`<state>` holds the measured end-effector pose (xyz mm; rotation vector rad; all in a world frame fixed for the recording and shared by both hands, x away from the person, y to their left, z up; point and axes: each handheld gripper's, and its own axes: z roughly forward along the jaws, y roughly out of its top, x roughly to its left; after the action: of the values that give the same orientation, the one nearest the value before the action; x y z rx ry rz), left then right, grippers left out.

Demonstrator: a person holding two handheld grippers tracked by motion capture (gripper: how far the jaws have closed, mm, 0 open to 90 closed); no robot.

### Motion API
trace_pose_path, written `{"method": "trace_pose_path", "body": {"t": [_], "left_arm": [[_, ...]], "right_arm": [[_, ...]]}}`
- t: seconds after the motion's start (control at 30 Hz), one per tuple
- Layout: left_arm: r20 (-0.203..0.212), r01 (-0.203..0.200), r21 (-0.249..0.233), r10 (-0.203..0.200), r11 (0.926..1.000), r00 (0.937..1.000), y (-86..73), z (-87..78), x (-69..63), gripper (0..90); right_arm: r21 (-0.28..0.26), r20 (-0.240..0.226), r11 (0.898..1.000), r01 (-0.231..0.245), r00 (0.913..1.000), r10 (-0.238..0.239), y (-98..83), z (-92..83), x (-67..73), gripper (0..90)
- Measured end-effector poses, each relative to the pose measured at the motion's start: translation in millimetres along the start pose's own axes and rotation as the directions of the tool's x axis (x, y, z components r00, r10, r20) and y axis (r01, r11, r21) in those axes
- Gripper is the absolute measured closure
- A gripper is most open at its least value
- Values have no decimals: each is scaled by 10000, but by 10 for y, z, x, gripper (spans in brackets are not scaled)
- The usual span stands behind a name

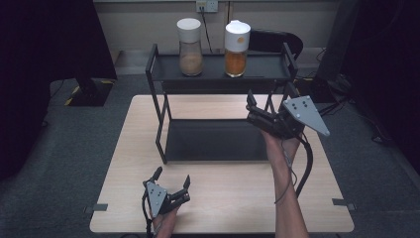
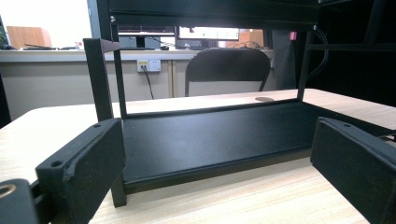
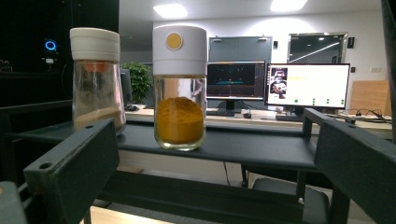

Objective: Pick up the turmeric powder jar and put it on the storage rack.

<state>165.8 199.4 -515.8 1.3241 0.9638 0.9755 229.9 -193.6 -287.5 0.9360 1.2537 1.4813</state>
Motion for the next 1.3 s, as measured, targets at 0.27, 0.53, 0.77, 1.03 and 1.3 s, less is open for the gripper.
{"method": "trace_pose_path", "body": {"t": [0.27, 0.53, 0.77, 1.03, 1.3], "left_arm": [[1, 1, 0, -1, 10000, 10000, 0, 0, 0, 26], [-19, 1, 3, -1, 10000, 10000, 1, 0, -3, 26], [-64, 2, 1, -2, 10000, 10000, 0, 0, -11, 27], [-55, 2, 0, -2, 10000, 10000, 0, 0, -10, 26], [-55, -1, -1, 1, 10000, 10000, 0, 0, -10, 26]], "right_arm": [[-97, 97, 10000, 1, 10000, 0, -140, -172, 3, 0], [-54, 212, 10000, -38, 9998, 39, -277, -358, 6, 0], [-15, 318, 10000, 51, 9995, -51, -394, -509, 22, 0], [-79, 443, 9998, 202, 9988, -199, -530, -682, 60, 0], [74, 486, 9992, 387, 9981, -390, -683, -824, 113, 0]]}}
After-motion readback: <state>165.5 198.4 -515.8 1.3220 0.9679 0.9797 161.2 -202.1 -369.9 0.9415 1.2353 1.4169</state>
